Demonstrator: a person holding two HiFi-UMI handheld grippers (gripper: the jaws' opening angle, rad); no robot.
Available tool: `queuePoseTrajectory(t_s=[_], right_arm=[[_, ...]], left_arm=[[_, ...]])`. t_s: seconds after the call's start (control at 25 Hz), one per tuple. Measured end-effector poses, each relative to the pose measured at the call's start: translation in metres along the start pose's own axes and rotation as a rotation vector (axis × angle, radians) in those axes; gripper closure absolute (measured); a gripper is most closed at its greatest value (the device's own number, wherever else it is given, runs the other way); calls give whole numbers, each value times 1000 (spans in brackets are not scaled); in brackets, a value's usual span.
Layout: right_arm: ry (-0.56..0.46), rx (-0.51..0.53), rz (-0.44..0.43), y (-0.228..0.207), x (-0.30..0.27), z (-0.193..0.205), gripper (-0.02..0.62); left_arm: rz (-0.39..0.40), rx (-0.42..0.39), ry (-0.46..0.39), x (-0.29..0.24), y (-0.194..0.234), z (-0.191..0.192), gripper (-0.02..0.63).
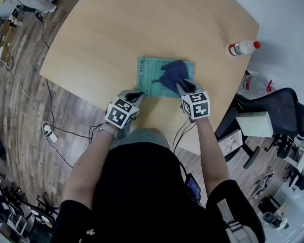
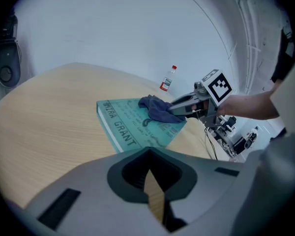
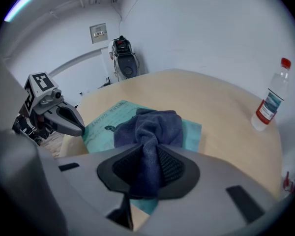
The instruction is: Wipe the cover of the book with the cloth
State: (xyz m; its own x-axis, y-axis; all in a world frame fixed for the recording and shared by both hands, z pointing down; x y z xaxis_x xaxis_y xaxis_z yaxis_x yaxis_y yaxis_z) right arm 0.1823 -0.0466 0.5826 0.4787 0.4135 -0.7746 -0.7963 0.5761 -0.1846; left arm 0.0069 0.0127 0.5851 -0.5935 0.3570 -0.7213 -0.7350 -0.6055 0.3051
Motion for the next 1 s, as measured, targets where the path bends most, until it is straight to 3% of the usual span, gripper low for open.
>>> queuePoseTrajectory(t_s=[0.48, 1.0], right_arm=[[-87, -135, 71, -27, 30, 26, 499], [-144, -239, 70, -7, 51, 55, 499]], left_arm=[[2, 2, 3, -2, 0, 4, 586], [1, -13, -6, 3, 1, -2, 586]])
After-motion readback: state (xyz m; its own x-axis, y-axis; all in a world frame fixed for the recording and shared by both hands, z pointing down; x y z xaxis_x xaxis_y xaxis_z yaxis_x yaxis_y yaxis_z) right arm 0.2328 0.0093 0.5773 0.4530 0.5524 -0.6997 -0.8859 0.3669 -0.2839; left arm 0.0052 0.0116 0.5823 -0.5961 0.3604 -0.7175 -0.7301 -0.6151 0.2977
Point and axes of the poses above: the fingertips, and each gripper's own axes: x backward along the fingers, y to its left, z out of its underside, the point moved 2 cm from there along x, backward along the fingers, and after that the axes turned 6 degrees about -z, right-handed, at the moved point
